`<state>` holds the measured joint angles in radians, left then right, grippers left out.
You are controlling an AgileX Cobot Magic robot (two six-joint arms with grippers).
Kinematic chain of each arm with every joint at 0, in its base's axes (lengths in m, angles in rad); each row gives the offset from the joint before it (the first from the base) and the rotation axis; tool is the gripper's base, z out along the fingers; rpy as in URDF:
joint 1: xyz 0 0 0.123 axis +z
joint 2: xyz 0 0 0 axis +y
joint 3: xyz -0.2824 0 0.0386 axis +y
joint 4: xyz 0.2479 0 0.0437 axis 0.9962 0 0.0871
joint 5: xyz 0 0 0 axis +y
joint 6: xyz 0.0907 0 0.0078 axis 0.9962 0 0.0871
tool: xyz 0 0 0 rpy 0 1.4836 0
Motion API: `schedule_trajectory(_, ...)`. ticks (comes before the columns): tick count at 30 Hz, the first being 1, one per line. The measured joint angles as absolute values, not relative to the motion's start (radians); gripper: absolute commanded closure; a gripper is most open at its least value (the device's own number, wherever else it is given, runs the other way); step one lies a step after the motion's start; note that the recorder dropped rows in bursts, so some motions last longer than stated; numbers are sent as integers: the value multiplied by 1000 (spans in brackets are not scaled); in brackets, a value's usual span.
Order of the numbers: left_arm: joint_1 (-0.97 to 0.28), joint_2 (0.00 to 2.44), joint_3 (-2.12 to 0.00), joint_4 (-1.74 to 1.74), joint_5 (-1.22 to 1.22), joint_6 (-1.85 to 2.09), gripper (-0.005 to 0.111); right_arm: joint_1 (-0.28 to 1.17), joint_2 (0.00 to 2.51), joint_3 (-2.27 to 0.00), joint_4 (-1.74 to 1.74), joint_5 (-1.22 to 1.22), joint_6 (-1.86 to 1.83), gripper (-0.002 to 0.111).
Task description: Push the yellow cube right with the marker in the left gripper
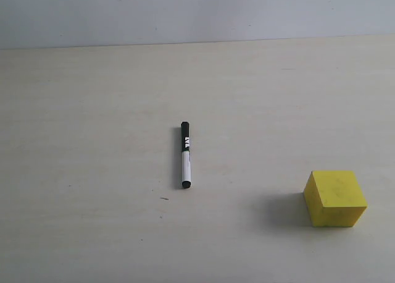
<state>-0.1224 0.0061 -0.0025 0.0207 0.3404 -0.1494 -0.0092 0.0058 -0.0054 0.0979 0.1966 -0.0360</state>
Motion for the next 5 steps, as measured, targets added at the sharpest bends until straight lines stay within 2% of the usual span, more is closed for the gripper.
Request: schedule_trajectory(5, -122, 6, -2, 21, 340, -149, 107, -9, 6, -5, 98, 197, -36, 108)
